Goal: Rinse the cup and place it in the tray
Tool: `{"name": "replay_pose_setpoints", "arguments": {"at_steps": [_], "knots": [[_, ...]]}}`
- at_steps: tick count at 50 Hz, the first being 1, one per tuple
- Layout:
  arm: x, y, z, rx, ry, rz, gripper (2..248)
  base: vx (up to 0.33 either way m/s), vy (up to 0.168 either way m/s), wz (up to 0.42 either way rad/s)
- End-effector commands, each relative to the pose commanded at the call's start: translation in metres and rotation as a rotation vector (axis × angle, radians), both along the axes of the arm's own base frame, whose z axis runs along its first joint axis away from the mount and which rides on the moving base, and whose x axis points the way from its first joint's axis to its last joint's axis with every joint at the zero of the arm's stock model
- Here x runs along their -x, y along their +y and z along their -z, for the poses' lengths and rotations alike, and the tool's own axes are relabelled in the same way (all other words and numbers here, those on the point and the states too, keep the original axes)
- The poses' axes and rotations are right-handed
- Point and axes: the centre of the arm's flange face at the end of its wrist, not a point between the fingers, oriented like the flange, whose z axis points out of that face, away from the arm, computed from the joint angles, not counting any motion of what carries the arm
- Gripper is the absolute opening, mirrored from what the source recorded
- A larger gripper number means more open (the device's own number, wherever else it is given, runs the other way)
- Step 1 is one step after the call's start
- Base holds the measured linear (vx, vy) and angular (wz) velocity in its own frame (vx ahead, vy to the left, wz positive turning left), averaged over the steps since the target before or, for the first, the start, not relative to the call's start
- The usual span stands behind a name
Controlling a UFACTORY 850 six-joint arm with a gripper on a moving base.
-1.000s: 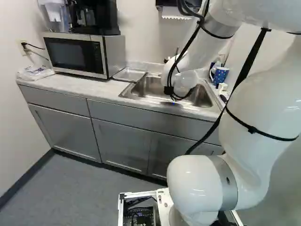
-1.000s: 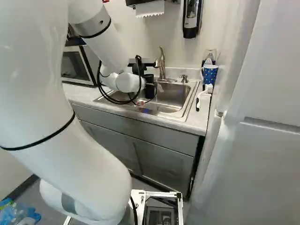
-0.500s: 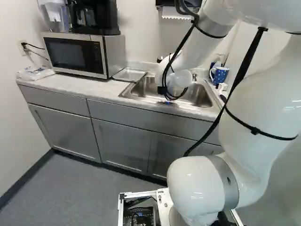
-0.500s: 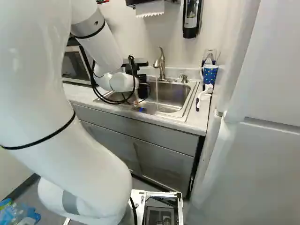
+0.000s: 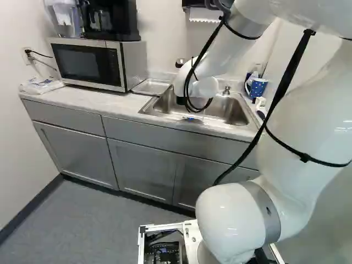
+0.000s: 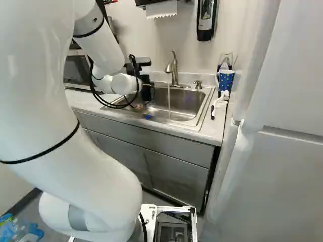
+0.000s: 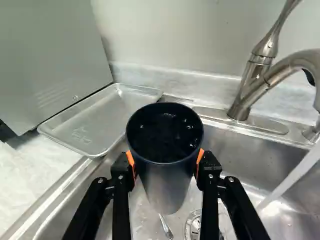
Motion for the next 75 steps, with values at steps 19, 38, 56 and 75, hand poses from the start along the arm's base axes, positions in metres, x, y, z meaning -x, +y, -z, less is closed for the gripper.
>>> {"name": "replay_pose_setpoints", "arguments": {"at_steps": [19,38,56,75], "knots": [[-0.015,0.021,-0.013,0.004,0.051,-0.041,125,0.000,0.000,0.000],[-0.013,0.039,-0.028,0.007,0.075,-0.079,125,0.000,0.000,0.000],[-0.007,0.047,-0.031,0.007,0.068,-0.098,125,0.000,0.000,0.000],[-0.007,0.048,-0.031,-0.083,0.078,-0.065,125,0.000,0.000,0.000]]}}
